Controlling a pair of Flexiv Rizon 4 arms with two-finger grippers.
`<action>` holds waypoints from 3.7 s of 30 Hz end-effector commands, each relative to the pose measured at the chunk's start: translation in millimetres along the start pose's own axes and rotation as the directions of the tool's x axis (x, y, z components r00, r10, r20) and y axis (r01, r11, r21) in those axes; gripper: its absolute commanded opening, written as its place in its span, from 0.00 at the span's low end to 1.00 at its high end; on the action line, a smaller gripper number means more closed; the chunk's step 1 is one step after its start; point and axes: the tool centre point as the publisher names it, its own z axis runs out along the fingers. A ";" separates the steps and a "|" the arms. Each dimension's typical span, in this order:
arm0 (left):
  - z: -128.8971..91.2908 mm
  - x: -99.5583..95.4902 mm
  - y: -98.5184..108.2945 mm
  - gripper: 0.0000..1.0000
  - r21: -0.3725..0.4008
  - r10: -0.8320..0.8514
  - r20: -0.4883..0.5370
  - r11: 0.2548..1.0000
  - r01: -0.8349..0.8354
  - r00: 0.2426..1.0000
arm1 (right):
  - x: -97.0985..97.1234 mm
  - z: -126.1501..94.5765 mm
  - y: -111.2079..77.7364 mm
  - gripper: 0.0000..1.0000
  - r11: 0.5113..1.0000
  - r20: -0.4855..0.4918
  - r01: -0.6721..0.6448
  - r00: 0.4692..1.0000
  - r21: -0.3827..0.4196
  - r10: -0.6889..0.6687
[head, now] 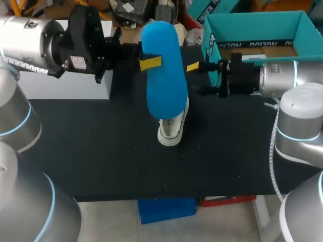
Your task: Take the shoe out of the shoebox, open the shoe tongue, remove and reinsert the insole, then place the shoe into the shoebox
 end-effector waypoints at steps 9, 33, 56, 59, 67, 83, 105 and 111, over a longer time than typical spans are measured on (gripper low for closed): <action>-0.6 -37.5 87.1 0.00 -0.048 0.326 -0.022 0.944 -0.326 0.945 | -0.5 1.7 0.4 1.00 1.000 0.000 0.000 1.000 -0.002 0.000; 2.7 -5.0 98.7 0.00 -0.043 0.510 -0.045 0.858 -0.512 0.859 | -0.5 1.7 0.4 1.00 1.000 0.000 0.000 1.000 -0.002 0.000; -16.9 -16.8 224.4 0.00 0.046 0.888 -0.169 0.441 -0.896 0.428 | -0.5 1.7 0.4 1.00 1.000 0.000 0.000 1.000 -0.002 0.000; -16.9 -16.8 224.4 0.00 0.046 0.888 -0.169 0.441 -0.896 0.428 | -0.5 1.7 0.4 1.00 1.000 0.000 0.000 1.000 -0.002 0.000; -16.9 -16.8 224.4 0.00 0.046 0.888 -0.169 0.441 -0.896 0.428 | -0.5 1.7 0.4 1.00 1.000 0.000 0.000 1.000 -0.002 0.000; -35.5 -48.4 253.7 0.00 -0.005 0.995 -0.081 0.053 -0.999 0.054 | -0.5 1.7 0.4 1.00 1.000 0.000 0.000 1.000 -0.002 0.000; -28.8 -145.8 306.2 0.00 -0.089 0.980 -0.147 -0.144 -0.985 -0.130 | -0.5 1.7 0.4 1.00 1.000 0.000 0.000 1.000 -0.002 0.000; -24.2 -144.6 307.4 0.00 -0.089 0.979 -0.148 -0.156 -0.984 -0.142 | -0.5 1.7 0.4 1.00 1.000 0.000 0.000 1.000 -0.002 0.000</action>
